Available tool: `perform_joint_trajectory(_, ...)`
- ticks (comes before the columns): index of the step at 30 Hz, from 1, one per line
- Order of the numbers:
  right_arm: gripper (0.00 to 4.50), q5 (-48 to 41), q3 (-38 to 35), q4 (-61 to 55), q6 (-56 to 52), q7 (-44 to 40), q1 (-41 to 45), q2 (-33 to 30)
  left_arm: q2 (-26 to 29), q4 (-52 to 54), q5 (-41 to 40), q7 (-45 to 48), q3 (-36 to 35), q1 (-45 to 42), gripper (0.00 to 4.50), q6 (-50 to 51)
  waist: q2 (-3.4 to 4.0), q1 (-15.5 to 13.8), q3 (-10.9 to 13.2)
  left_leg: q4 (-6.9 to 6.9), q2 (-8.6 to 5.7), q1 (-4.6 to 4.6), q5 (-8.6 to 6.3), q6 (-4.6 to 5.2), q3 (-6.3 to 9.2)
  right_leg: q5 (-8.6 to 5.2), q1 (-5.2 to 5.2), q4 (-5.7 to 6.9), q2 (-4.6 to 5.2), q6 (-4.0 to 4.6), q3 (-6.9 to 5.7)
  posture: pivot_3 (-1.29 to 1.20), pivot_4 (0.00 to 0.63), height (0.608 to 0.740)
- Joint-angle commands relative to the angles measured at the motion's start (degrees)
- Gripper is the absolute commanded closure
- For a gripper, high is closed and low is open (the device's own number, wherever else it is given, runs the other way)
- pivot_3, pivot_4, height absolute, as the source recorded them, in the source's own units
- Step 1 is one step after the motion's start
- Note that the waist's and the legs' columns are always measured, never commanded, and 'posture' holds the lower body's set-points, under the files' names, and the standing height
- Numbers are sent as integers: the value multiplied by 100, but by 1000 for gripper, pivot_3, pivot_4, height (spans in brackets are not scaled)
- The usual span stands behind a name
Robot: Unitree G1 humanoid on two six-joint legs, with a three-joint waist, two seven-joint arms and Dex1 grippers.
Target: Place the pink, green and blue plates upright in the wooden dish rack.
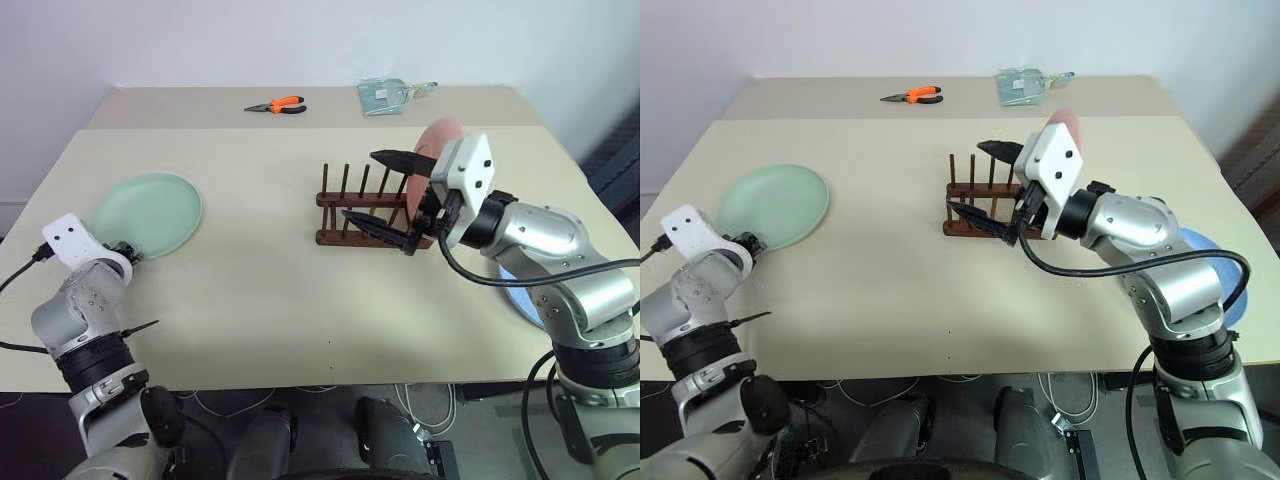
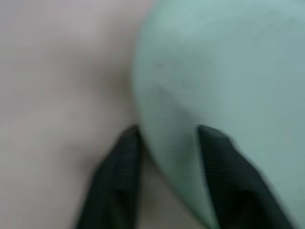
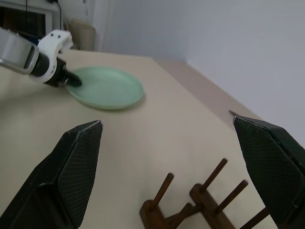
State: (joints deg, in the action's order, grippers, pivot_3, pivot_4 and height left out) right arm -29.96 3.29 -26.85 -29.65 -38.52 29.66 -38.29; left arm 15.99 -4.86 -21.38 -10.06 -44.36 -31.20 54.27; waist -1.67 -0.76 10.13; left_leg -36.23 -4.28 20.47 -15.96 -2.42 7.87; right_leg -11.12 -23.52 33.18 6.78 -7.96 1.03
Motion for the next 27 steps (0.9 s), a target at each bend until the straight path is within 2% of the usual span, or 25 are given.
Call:
perform_joint_trajectory(1,0,55,-59,-145,-28,-48,61,10,-92,148,-389,-65,-209,-230,4480,-235,-1,4,-1,0,0,0,0,0,0,0,0,0,0,0,0,0,150,740)
perform_joint_trajectory(4,0,242,6,-124,67,-40,151,28,-184,419,-640,182,-4,-354,4480,-588,-2,8,0,2,0,0,0,-1,-2,1,0,-2,0,1,0,0,150,740)
perform_joint_trajectory(8,0,1803,946,117,1080,-174,502,-140,-366,1437,-1085,1063,1031,-654,4480,-885,-25,4,15,0,0,8,4,-7,-3,4,-5,-3,-1,6,-2,0,150,740)
perform_joint_trajectory(12,0,3086,1742,692,1928,-128,846,9,-419,2034,-1130,1219,1969,-1010,4480,-720,-31,20,15,-1,-2,7,5,-10,-6,5,0,-9,0,6,-1,0,150,740)
perform_joint_trajectory(16,0,4103,2003,1415,2526,269,1175,234,-294,2323,-1030,1317,2742,-1214,4480,-509,-27,90,17,7,-1,-2,9,-16,-11,6,-2,-6,-2,9,5,0,150,740)
perform_joint_trajectory(19,0,4745,2059,1982,2831,560,1383,309,-443,2513,-1236,1213,2938,-1336,4480,-241,-27,142,17,8,1,0,10,-15,-8,6,-6,-3,-7,10,5,0,150,740)
perform_joint_trajectory(27,3890,5169,1862,2181,3136,603,1245,415,-488,2567,-1464,1204,2900,-1276,4500,-127,-26,148,18,10,1,1,10,-15,-6,6,-7,-6,-8,12,6,0,150,740)
